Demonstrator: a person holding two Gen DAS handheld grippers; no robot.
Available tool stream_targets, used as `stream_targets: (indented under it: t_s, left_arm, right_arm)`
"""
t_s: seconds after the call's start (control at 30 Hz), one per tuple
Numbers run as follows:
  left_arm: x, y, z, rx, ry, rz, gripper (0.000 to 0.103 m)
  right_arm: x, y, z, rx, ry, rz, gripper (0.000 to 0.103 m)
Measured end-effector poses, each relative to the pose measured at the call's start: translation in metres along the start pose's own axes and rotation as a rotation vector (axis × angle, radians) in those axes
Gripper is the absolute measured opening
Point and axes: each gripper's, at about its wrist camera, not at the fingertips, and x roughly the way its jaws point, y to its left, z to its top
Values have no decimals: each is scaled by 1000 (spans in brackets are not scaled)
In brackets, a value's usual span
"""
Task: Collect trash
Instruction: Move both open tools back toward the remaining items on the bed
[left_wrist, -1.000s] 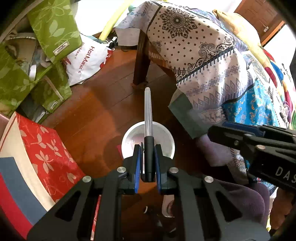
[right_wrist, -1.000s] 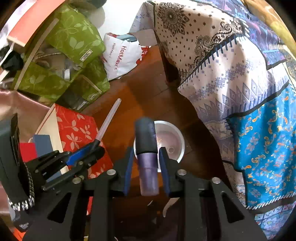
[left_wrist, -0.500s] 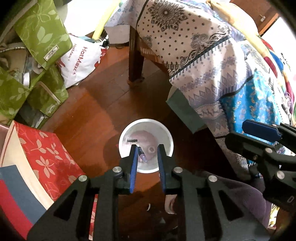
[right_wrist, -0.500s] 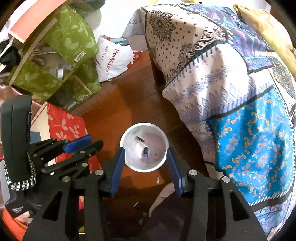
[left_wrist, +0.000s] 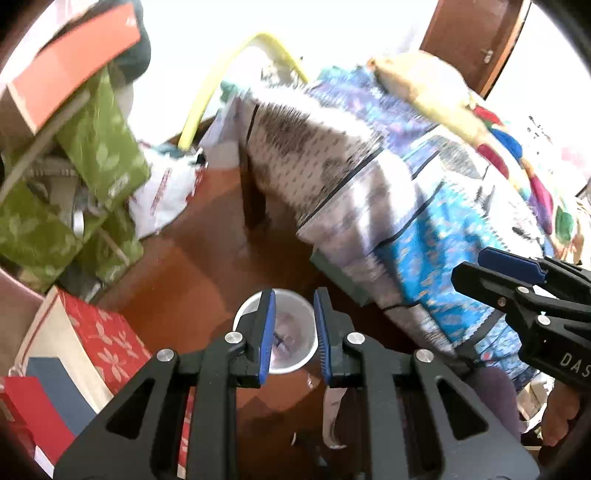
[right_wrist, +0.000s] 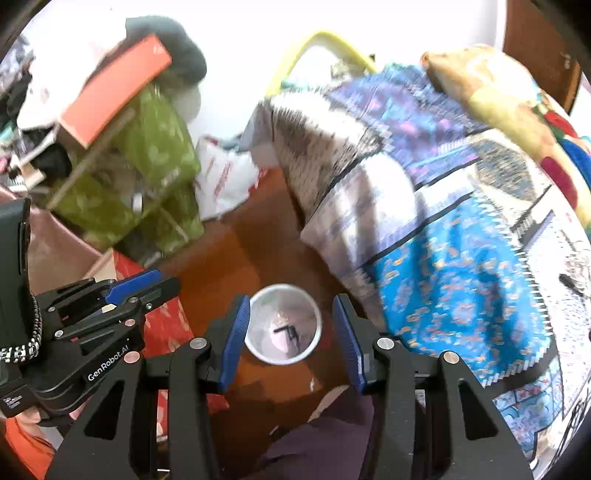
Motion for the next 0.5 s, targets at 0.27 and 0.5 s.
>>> stream_targets:
  t_s: [0.27, 0.5]
  left_arm:
    - [-45, -58, 16, 93, -118, -41, 20]
    - [-56, -135, 23, 221, -157, -98, 20]
  right_arm:
    - [-68, -32, -7, 35, -162, -75, 43]
    - [-115, -84, -26, 122, -239, -142, 43]
